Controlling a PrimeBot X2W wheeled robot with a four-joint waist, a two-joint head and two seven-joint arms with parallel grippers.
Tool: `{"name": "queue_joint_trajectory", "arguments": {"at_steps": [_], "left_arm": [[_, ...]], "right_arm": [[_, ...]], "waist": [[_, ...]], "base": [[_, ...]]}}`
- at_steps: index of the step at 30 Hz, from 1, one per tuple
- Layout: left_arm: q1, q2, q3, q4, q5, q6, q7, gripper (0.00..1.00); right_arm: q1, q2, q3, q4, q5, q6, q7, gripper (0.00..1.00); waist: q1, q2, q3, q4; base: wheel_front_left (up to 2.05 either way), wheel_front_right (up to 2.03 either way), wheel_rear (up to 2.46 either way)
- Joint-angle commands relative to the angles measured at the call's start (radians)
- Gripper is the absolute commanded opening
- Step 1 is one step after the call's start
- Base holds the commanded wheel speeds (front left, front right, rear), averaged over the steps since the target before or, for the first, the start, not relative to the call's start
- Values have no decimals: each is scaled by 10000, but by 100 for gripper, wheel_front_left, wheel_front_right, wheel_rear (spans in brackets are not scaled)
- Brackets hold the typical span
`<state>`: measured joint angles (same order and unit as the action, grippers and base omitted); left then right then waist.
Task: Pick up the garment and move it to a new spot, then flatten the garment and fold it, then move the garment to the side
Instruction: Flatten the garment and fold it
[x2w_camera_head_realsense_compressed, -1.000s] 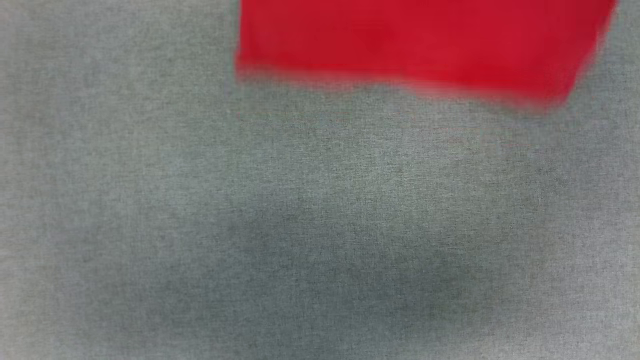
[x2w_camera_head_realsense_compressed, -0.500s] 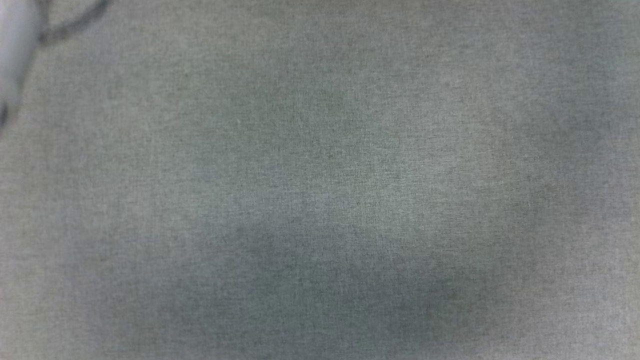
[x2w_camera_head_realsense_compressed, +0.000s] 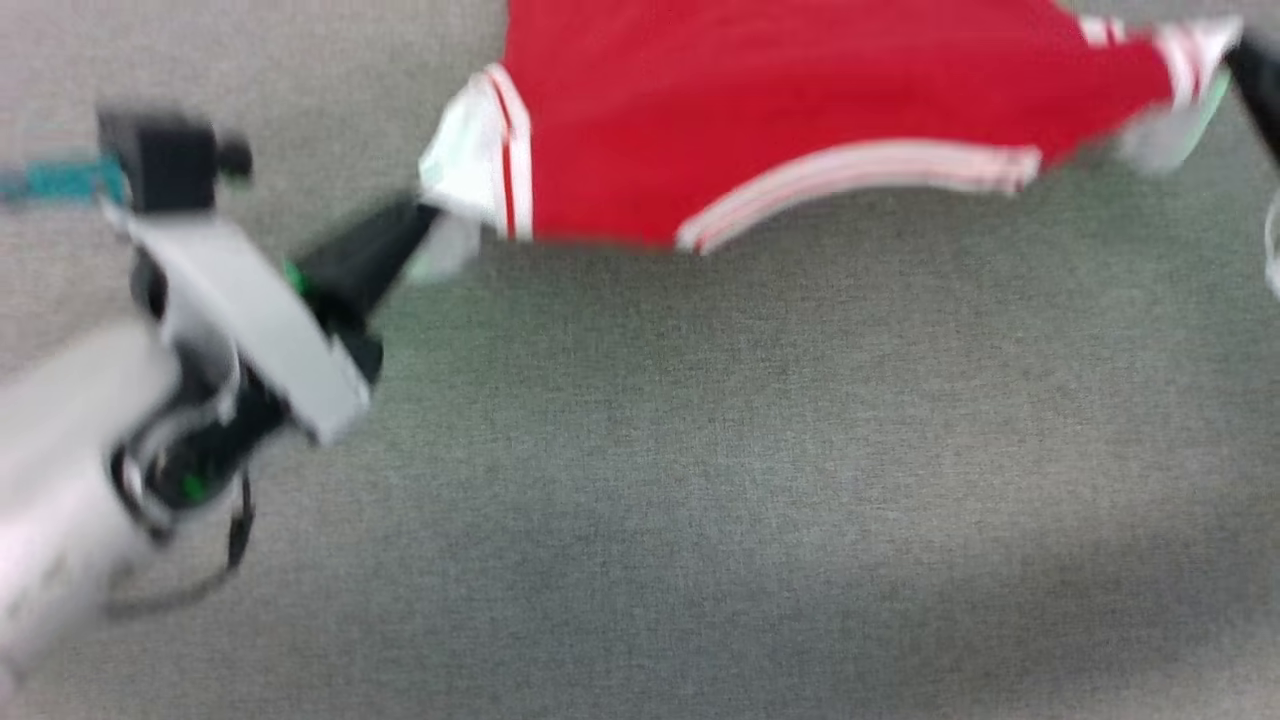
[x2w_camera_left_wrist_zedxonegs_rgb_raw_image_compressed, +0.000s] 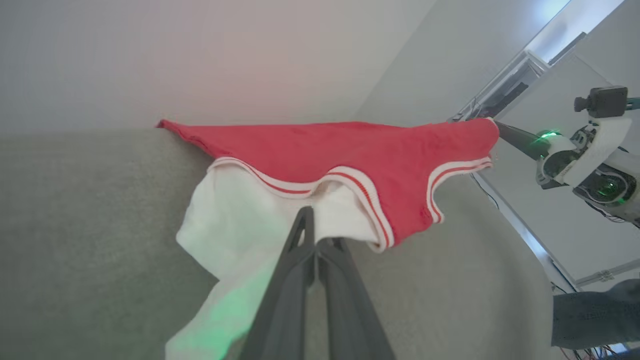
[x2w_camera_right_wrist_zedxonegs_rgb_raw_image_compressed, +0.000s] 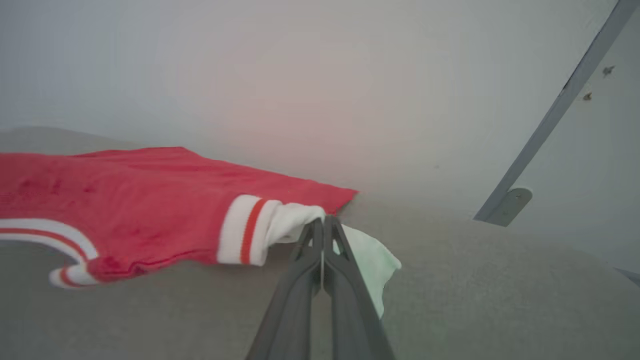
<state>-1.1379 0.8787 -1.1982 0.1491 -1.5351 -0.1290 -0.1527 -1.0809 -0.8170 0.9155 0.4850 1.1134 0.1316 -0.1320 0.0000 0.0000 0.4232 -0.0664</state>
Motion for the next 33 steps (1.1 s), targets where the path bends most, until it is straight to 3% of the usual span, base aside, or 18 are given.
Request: {"name": "queue_joint_trajectory", "arguments": {"at_steps": [1, 6, 17, 27, 33], "left_arm": [[398, 203, -93, -256, -36, -21, -105, 0], [1936, 894, -487, -1242, 14, -21, -427, 0], [4067, 1184, -756, -1779, 475, -22, -602, 0], [4958, 1714, -804, -2093, 958, -19, -489, 0], [5107, 1183, -810, -1814, 1370, 238, -396, 0]], "right_arm": [[438, -265, -9, -333, 109, -18, 90, 0], [2333, -1244, -174, -1828, 455, -18, 701, 0], [6166, -2620, -971, -4142, 924, -18, 1709, 0], [9098, -2923, -2148, -5547, 1061, -18, 2508, 0], [9586, -2225, -3179, -5581, -131, -18, 2932, 0]], "waist": [[0, 0, -291, 28], [0, 0, -733, 133], [0, 0, -1199, 674], [0, 0, -1112, 780], [0, 0, -964, 660]], "base": [[0, 0, 0], [0, 0, 0], [0, 0, 0], [0, 0, 0], [0, 0, 0]]}}
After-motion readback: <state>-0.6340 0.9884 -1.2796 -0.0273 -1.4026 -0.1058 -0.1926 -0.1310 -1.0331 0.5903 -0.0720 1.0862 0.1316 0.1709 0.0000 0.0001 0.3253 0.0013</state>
